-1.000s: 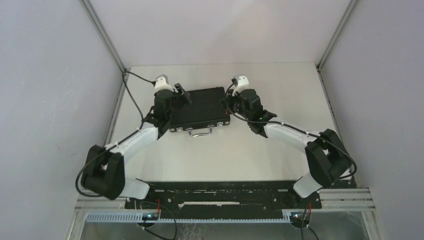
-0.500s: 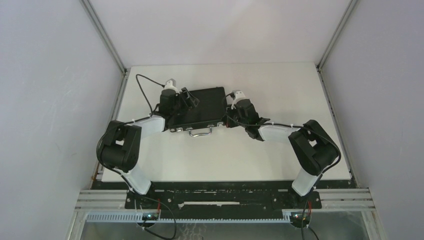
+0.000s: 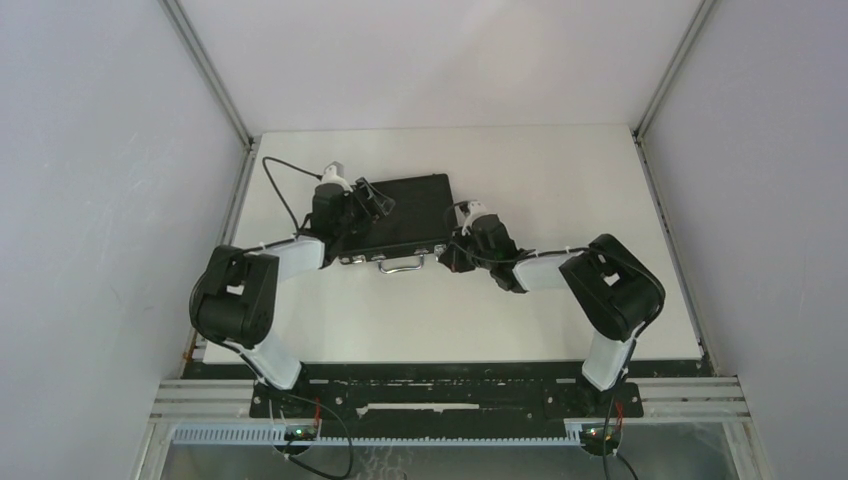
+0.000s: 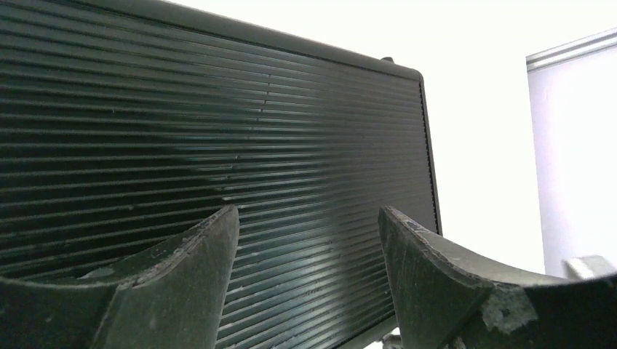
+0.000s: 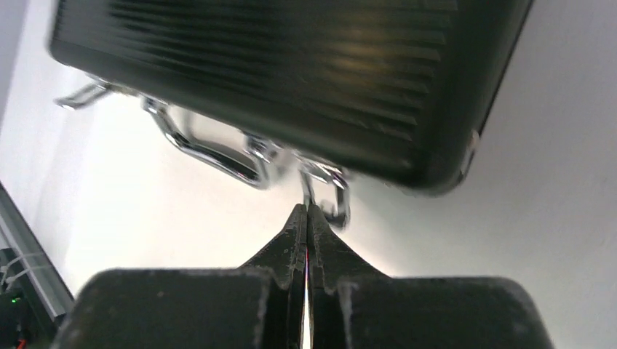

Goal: Pack up texas hold em set

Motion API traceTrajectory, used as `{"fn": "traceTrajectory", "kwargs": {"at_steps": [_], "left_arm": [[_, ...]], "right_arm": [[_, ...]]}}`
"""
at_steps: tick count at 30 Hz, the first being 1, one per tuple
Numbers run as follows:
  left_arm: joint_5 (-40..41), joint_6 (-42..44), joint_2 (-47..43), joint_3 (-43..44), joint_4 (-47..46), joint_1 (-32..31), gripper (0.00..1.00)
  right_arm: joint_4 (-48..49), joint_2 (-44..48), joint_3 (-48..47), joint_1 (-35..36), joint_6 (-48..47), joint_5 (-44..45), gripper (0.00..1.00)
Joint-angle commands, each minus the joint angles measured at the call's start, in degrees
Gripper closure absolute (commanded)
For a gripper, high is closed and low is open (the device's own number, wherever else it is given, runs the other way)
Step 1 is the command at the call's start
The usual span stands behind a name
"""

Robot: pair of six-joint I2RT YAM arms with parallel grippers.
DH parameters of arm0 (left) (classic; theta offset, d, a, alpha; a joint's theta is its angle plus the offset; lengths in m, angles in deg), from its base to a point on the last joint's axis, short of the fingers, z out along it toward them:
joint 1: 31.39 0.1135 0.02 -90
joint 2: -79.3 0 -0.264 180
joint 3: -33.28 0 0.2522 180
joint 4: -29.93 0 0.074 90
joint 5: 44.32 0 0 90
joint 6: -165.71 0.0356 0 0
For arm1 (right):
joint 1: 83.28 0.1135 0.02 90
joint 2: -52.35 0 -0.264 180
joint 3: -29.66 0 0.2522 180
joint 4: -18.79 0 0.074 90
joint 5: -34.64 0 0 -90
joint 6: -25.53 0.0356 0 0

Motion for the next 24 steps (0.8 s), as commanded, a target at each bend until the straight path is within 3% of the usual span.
{"fn": "traceTrajectory", "kwargs": {"at_steps": [1, 7, 14, 20, 24], "left_arm": [[0.72, -0.19, 0.33, -4.08, 13.03, 0.60, 0.23], [-0.14, -0.25, -0.12, -4.18, 12.75, 0.60, 0.23], [2.16, 1.50, -9.04, -7.77, 11.69, 0.36, 0.22], [7.34, -0.90, -16.41, -10.83, 13.94, 1.72, 0.23], [8.86, -2.85, -20.90, -15.23, 12.08, 5.03, 0.24]], "right_arm": [[4.45, -3.81, 2.66, 0.29, 3.42, -0.23, 1.00], [7.50, -6.33, 2.44, -1.89, 4.16, -0.62, 1.00], [1.55, 2.58, 1.46, 2.12, 0.12, -4.56, 1.00], [-4.01, -2.36, -11.65, 9.88, -4.41, -8.81, 1.00], [-0.78, -6.47, -18.28, 12.21, -2.37, -12.04, 1.00]]}}
